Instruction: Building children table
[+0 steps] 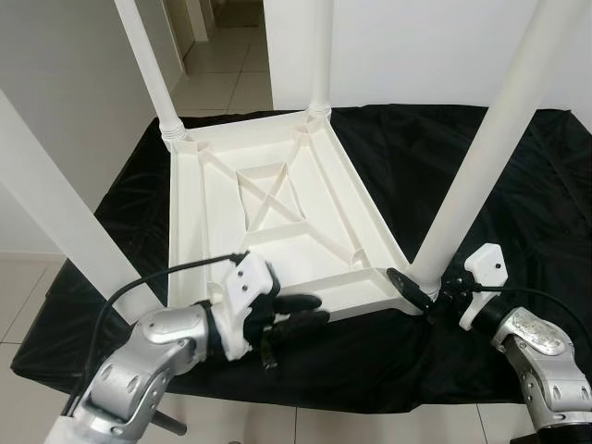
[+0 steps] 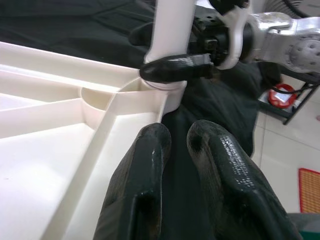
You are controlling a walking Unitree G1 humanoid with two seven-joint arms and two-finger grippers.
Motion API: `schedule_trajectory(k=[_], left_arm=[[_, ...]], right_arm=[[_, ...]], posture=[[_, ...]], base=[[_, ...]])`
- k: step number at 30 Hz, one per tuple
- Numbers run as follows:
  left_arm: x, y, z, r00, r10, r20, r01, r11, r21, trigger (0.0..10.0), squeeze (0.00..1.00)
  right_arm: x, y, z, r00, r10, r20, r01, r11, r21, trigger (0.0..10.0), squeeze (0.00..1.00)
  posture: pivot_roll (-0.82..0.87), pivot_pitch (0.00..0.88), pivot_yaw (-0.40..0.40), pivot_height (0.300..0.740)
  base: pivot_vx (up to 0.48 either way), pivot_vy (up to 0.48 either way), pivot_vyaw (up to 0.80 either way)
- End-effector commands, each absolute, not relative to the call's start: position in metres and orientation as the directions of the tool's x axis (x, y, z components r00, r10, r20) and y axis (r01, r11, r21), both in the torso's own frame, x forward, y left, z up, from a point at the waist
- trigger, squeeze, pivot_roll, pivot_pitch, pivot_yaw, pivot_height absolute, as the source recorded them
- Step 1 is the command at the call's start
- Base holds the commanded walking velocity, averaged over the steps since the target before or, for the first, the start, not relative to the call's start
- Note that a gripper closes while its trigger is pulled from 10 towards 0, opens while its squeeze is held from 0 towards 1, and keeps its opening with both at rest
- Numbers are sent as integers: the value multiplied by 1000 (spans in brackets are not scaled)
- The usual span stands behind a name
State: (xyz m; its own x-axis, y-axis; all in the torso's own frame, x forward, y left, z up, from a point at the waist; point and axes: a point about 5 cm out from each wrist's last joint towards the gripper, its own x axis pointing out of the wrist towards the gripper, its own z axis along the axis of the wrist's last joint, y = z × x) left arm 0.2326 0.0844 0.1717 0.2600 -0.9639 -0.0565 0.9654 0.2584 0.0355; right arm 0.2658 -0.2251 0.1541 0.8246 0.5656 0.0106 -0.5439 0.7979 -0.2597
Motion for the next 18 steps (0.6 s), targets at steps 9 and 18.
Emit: schedule_trajectory(k=[9,18], left_arm=[[238,77,176,390,-921,-16,919,388,76,10000,0],[239,77,174,425,-905,-13,902,422,90,10000,0]], right_arm=[[270,-235,158,848,529,24,-507,825,-248,10000,0],[274,-219,163,805,592,33,-566,784,-256,10000,0]], posture=[[-81,95,99,740],[-74,86,94,740]], base=[[0,0,0],[0,0,0]])
